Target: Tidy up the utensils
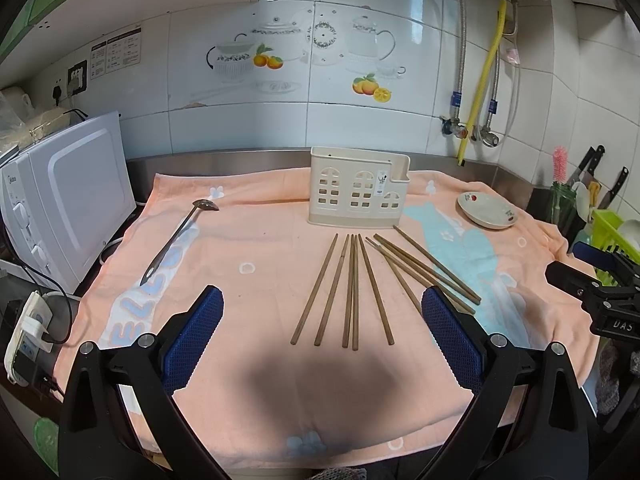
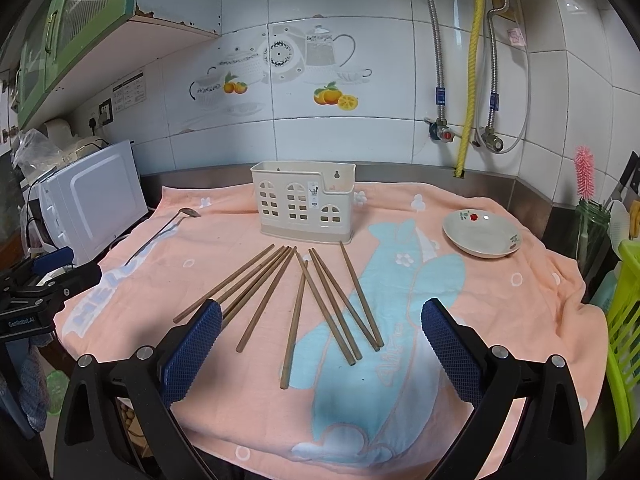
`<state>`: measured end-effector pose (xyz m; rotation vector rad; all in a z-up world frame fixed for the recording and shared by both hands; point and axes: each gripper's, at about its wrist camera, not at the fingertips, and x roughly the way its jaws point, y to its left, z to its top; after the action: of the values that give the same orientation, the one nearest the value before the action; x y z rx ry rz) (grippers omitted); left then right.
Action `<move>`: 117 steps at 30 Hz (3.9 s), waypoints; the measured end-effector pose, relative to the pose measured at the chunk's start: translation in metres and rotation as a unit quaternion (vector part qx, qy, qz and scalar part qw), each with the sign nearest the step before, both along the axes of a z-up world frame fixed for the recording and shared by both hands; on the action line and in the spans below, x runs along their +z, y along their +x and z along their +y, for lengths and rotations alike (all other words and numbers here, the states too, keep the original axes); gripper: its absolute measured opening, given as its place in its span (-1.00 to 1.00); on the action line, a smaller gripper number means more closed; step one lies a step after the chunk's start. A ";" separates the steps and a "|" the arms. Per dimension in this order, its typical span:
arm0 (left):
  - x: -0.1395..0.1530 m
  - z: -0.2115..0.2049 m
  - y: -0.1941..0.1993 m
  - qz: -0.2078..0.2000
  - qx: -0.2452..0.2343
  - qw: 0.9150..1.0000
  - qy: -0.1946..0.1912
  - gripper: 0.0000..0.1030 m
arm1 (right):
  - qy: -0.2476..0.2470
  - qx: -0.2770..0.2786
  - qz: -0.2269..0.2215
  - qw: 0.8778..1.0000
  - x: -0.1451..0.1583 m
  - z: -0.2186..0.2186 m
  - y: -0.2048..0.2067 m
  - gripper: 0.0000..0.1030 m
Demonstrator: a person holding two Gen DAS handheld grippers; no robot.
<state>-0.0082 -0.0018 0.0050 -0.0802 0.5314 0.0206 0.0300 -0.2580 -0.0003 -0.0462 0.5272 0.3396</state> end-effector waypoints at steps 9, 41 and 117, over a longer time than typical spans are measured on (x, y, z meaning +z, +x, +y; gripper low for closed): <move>-0.001 -0.001 0.001 0.001 0.000 1.000 0.001 0.90 | 0.001 0.000 0.000 1.000 0.001 -0.001 0.001 0.88; -0.013 -0.001 0.022 0.028 -0.002 1.000 0.000 0.90 | -0.004 0.009 0.019 1.000 -0.010 0.005 0.019 0.88; -0.135 0.025 0.178 0.204 -0.094 0.974 -0.023 -0.62 | -0.082 0.078 0.175 0.978 -0.126 0.004 0.182 -0.86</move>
<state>0.1695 0.0235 -0.1302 -0.0714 0.9494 -0.1643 0.2121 -0.2538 -0.1262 -0.1904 0.9033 0.4613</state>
